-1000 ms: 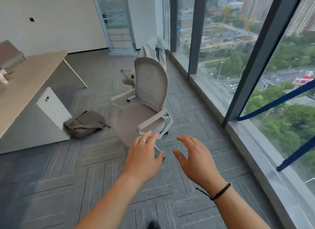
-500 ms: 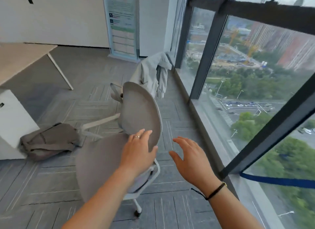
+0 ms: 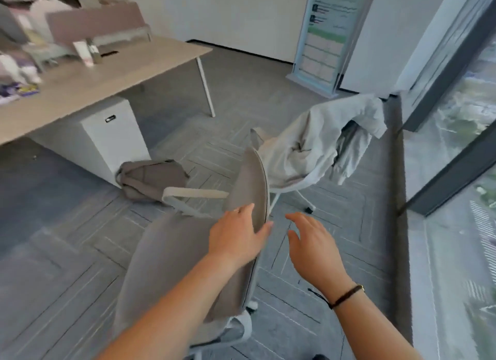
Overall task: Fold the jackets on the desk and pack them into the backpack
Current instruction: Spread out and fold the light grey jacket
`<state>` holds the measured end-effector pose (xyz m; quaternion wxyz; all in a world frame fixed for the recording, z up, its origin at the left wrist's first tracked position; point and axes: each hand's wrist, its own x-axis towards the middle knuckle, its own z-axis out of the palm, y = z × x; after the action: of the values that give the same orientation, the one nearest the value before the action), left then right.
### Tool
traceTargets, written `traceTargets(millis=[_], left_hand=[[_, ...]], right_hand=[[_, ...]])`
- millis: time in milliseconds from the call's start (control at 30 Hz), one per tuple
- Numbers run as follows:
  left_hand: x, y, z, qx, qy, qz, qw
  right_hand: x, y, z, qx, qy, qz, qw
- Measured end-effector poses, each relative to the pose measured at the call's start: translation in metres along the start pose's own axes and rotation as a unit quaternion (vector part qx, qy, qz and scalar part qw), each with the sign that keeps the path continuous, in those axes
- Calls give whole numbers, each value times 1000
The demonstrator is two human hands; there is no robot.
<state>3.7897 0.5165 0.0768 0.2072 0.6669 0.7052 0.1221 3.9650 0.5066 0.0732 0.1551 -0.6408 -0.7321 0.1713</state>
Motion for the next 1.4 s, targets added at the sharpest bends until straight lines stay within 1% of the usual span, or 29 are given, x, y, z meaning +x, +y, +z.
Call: traceTargets(millis=[67, 133, 200, 300, 433, 567, 667, 767, 867, 933, 1100, 1267, 1333, 1400], left_hand=[[11, 22, 21, -13, -8, -72, 997], [16, 40, 37, -33, 12, -127, 991], [17, 52, 45, -40, 40, -171, 984], [11, 60, 47, -38, 64, -214, 974], [-10, 61, 49, -42, 64, -246, 966], [-40, 44, 52, -79, 59, -271, 957], [-60, 33, 53, -99, 77, -301, 945], [-68, 34, 53, -48, 131, -345, 928], [-62, 35, 53, 39, 181, -375, 908], [-62, 32, 56, 75, 191, -381, 902], [-62, 31, 63, 80, 208, -412, 883], [-47, 52, 74, 77, 218, -464, 855], [-40, 58, 78, 78, 220, -478, 847], [-32, 59, 78, 83, 221, -485, 842]], right_hand=[[33, 29, -6, 8, -39, -52, 998], [56, 49, -15, 6, -73, -99, 992], [71, 62, -27, 6, -93, -144, 985], [89, 71, -45, 20, -127, -195, 972], [109, 71, -45, 33, -156, -258, 953], [115, 60, -38, 45, -168, -292, 941], [114, 55, -35, 38, -181, -322, 928], [116, 59, -33, -12, -207, -353, 912], [127, 62, -30, -44, -210, -373, 903], [134, 62, -25, -65, -222, -388, 892], [167, 52, 0, -114, -254, -450, 848], [205, 52, 13, -137, -295, -521, 789], [220, 48, 17, -126, -300, -531, 782], [231, 41, 23, -107, -294, -531, 788]])
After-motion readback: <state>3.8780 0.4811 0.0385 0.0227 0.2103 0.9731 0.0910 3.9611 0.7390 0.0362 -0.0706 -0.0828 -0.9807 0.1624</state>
